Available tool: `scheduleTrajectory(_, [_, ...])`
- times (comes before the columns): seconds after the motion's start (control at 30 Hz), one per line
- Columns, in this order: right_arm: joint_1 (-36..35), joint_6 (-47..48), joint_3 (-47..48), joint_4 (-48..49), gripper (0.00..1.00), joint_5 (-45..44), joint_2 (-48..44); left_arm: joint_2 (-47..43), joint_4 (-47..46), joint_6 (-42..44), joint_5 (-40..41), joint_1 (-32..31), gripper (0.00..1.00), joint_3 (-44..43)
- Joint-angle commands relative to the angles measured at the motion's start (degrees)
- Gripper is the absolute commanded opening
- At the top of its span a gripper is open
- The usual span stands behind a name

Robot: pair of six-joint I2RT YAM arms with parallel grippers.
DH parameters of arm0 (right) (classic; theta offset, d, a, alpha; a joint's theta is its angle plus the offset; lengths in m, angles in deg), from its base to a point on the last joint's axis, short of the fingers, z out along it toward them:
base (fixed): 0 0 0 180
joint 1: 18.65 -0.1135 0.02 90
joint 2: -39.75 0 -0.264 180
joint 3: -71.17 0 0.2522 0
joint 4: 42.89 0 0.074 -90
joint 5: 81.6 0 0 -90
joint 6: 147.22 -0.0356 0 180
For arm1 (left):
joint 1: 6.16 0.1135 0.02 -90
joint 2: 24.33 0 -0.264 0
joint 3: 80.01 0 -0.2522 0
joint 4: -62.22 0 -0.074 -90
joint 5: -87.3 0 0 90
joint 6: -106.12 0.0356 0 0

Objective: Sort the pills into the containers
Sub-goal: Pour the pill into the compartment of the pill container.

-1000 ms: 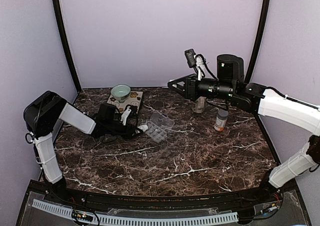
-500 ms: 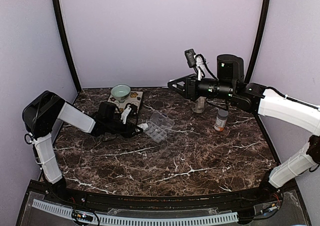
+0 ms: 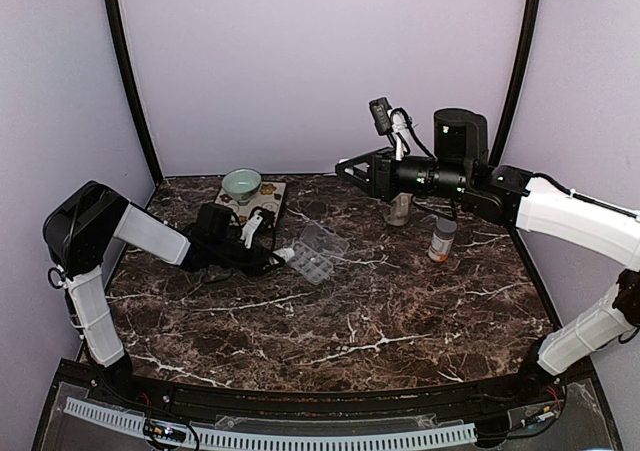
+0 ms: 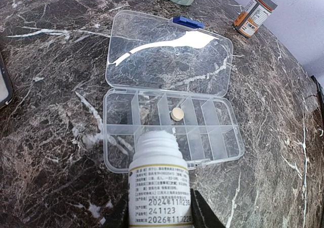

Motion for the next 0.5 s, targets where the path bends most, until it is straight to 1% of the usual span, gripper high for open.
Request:
scheduleTrajectory(0.0, [0.28,-0.25,0.1,2.66,0.02,0.42,-1.2,-3.1,1.64,1.23,0.24,-0.4,0.0,-1.33])
scheduleTrajectory(0.47, [0.24,-0.41,-0.26,2.95,0.01,0.46,-1.28,-3.24,2.73,1.88,0.69,-0.7,0.0,-1.52])
